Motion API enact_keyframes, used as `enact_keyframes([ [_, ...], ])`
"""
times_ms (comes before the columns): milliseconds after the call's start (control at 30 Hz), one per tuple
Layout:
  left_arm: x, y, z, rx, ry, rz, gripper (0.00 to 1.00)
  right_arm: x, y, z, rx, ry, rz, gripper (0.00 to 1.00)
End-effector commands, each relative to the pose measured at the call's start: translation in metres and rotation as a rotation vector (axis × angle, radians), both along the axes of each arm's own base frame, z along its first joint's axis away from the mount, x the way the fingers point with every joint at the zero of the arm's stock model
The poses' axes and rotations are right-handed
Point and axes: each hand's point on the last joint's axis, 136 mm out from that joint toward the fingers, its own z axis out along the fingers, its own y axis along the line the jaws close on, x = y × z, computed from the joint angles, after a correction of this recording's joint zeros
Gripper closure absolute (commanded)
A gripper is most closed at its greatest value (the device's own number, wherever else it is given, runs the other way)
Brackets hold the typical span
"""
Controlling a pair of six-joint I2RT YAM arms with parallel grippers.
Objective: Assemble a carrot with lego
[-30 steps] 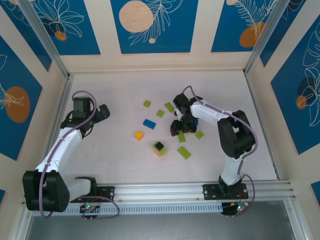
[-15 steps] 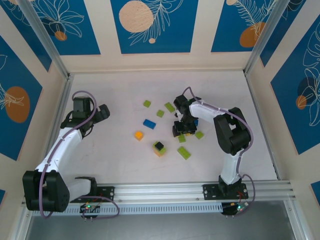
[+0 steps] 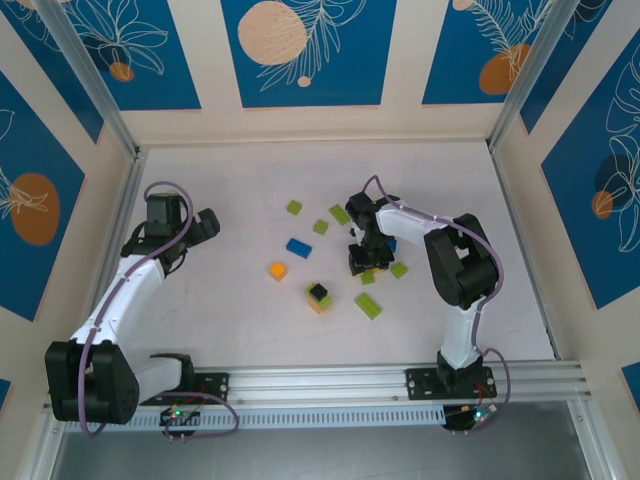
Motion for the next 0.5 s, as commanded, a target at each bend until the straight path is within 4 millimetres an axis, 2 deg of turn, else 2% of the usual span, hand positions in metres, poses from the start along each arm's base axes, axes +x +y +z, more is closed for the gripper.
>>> enact_keyframes([
  [0, -0.002, 0.003, -0.002, 0.003, 0.012, 0.008, 0.00, -0.009, 0.001, -0.003, -0.006, 0.036, 0.012, 0.60],
  [167, -0.003, 0.003, -0.002, 0.004, 0.013, 0.007, 0.00, -0.009, 0.005, 0.016, 0.023, 0.010, 0.021, 0.63],
  [367, -0.003, 0.003, -0.002, 0.004, 0.013, 0.007, 0.00, -0.020, 0.027, 0.074, 0.071, -0.048, 0.167, 0.64],
  [467, -0.003, 0.003, -0.002, 0.004, 0.013, 0.008, 0.00, -0.033, 0.044, 0.102, 0.094, -0.057, 0.271, 0.64],
])
